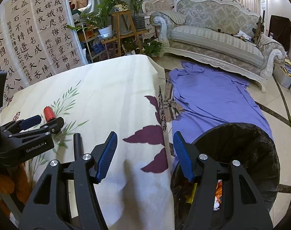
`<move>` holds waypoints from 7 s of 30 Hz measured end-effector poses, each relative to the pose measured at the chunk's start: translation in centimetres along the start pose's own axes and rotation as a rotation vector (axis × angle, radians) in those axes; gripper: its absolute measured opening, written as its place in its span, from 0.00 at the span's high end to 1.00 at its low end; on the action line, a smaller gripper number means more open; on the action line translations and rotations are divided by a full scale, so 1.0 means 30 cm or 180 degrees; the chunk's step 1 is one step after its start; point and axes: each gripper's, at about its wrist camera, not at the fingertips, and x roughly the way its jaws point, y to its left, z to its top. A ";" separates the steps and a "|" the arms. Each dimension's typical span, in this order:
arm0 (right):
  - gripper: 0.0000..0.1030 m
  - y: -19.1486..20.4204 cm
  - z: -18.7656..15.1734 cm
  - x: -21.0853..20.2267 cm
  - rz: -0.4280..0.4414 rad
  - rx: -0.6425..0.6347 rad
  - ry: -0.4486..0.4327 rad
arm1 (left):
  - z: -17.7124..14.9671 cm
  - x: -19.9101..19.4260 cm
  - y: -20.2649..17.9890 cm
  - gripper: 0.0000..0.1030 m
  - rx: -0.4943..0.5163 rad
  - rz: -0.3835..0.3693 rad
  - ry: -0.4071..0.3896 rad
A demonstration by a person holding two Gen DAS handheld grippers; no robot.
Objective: Collect trash
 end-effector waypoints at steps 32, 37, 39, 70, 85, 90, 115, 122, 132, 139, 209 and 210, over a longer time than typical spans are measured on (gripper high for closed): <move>0.42 0.049 0.028 0.024 0.0014 -0.0106 0.0046 | 0.015 0.023 0.029 0.68 -0.0090 -0.0035 0.0010; 0.42 0.049 0.026 0.021 0.0013 -0.0115 0.0048 | 0.007 0.014 0.037 0.76 -0.0073 -0.0070 -0.0010; 0.42 0.054 0.026 0.019 0.0014 -0.0121 0.0042 | -0.001 0.007 0.042 0.76 -0.0079 -0.0084 -0.0004; 0.57 0.254 -0.102 -0.022 0.0192 -0.0567 0.0258 | -0.247 -0.179 0.190 0.76 -0.0278 0.0120 -0.0048; 0.87 0.262 -0.109 -0.030 0.0110 -0.0619 0.0243 | -0.252 -0.180 0.193 0.76 -0.0287 0.0106 -0.0064; 0.87 0.263 -0.110 -0.030 0.0116 -0.0610 0.0240 | -0.254 -0.180 0.193 0.76 -0.0290 0.0103 -0.0064; 0.87 0.096 -0.212 -0.318 -0.0042 -0.0229 -0.0173 | -0.261 -0.319 -0.016 0.76 -0.0030 -0.0358 -0.0398; 0.87 -0.086 -0.216 -0.366 -0.0386 0.0022 -0.0278 | -0.214 -0.323 -0.233 0.76 0.0276 -0.0654 -0.0457; 0.87 -0.320 -0.214 -0.352 -0.0795 0.0357 -0.0345 | -0.140 -0.307 -0.510 0.76 0.0658 -0.0935 -0.0626; 0.87 -0.439 -0.201 -0.301 -0.0906 0.0545 -0.0337 | -0.105 -0.248 -0.641 0.76 0.0805 -0.1010 -0.0598; 0.35 -0.265 -0.327 -0.600 -0.1090 0.0464 -0.0757 | -0.265 -0.493 -0.408 0.21 0.0466 -0.0754 -0.0880; 0.35 -0.266 -0.326 -0.601 -0.1092 0.0462 -0.0758 | -0.266 -0.493 -0.408 0.21 0.0466 -0.0754 -0.0879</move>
